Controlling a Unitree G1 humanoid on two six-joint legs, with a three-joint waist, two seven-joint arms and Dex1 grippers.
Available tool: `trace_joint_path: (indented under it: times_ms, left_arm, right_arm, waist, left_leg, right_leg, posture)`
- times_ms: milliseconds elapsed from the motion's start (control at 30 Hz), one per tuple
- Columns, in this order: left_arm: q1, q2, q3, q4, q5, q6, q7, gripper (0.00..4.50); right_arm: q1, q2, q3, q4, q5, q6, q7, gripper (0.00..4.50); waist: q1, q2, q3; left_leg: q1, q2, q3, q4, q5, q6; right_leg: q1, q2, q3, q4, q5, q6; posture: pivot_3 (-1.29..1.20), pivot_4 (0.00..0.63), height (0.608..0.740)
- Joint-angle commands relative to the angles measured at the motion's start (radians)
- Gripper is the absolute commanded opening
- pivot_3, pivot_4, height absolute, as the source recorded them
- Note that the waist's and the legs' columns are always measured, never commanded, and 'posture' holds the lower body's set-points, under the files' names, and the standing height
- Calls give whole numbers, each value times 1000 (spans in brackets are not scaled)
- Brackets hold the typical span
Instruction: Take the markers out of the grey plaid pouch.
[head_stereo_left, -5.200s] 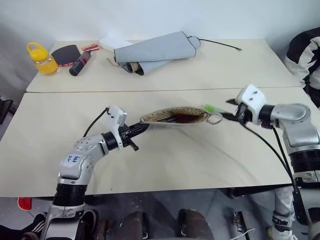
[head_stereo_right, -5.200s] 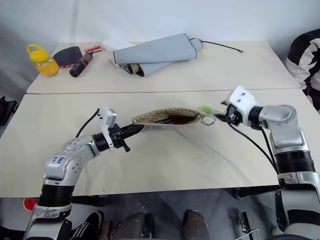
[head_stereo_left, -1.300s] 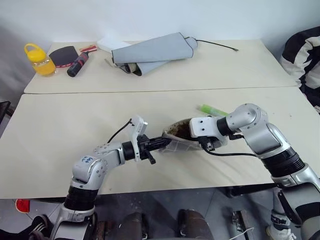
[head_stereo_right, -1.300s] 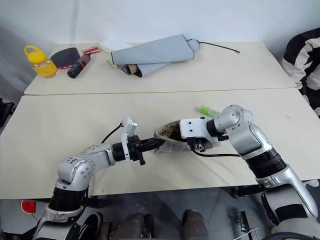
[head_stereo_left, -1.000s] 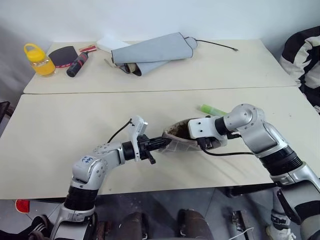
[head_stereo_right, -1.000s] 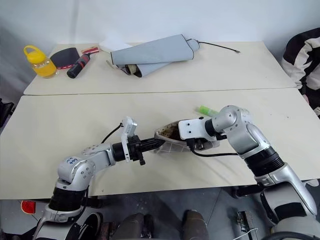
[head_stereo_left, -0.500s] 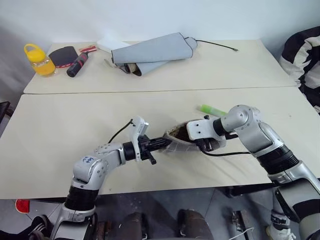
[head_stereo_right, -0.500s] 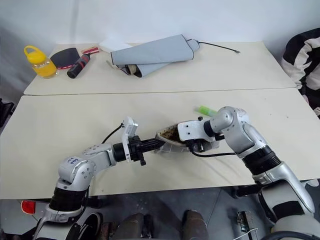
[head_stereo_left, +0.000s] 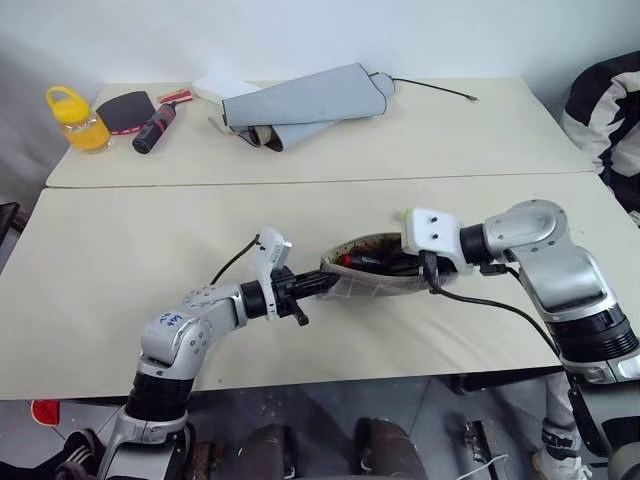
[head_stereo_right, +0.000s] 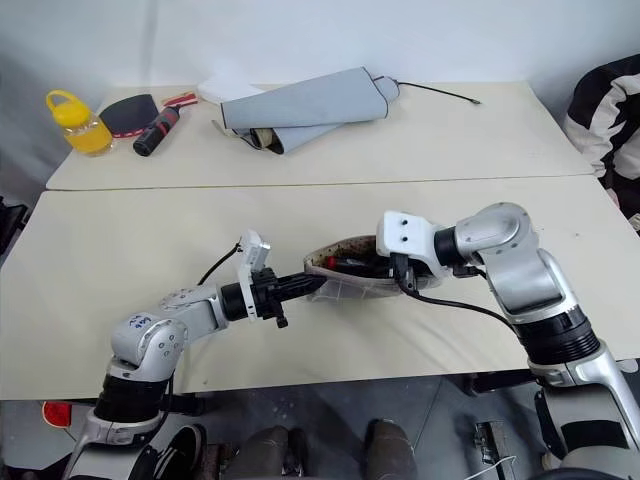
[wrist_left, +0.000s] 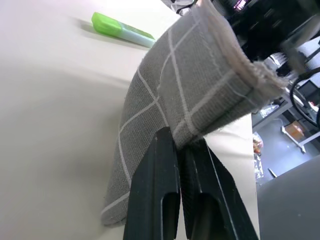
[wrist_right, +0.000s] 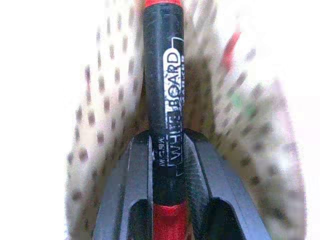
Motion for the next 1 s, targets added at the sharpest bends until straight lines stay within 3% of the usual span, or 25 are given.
trace_joint_path:
  times_ms: [33, 333, 500, 633, 767, 867, 1000]
  left_arm:
    - [-27, -5, 6, -9, 12, -33, -1, 0]
    - [-48, -1, 23, -13, 43, -85, 3, 0]
    - [-71, 110, 123, 74, 154, -259, 11, 0]
    - [-95, 171, 178, 171, 264, -449, 39, 0]
    - [-81, 277, 78, 288, 572, -732, 124, 0]
    - [-51, 274, 30, 344, 670, -824, 169, 0]
    - [-11, 213, 15, 351, 669, -833, 175, 0]
  right_arm:
    - [-14, 53, -61, -94, 116, 66, -42, 492]
    - [-64, 146, -83, -120, 213, 106, -159, 492]
    - [-136, 124, -168, -55, 260, 76, -191, 492]
    - [-127, 58, -137, 33, 176, -20, -193, 492]
    - [-82, 14, -65, 154, 27, -176, -234, 492]
    - [-42, -16, 0, 309, -133, -356, -324, 492]
    - [10, -16, 35, 439, -204, -487, -359, 492]
  waist:
    - [0, 0, 0]
    - [6, 0, 0]
    - [4, 0, 0]
    - [1, 0, 0]
    - [2, 0, 0]
    - [3, 0, 0]
    - [-2, 0, 0]
  left_leg:
    - [0, 0, 0, 0, 0, 0]
    - [0, -1, 0, -2, 0, 0]
    - [0, 0, 0, -3, 0, 0]
    - [0, 0, 1, -3, 0, 0]
    - [0, -1, 1, -6, 0, 0]
    - [-1, -2, 2, -7, 0, 0]
    - [-1, -1, 2, -7, 0, 0]
  right_leg:
    - [0, 0, 0, 0, 0, 0]
    - [-1, 0, 0, 0, 0, 0]
    - [-2, 1, 0, 0, 0, 0]
    - [-2, 1, -1, 0, 0, 0]
    - [-2, 0, -1, -2, 0, 1]
    - [-3, 0, -2, -2, 0, 1]
    - [-3, 0, -2, -4, 1, 1]
  posture:
    - [0, 150, 740]
    - [0, 150, 740]
    - [0, 150, 740]
    - [0, 150, 740]
    - [0, 150, 740]
    - [0, 150, 740]
    - [0, 150, 740]
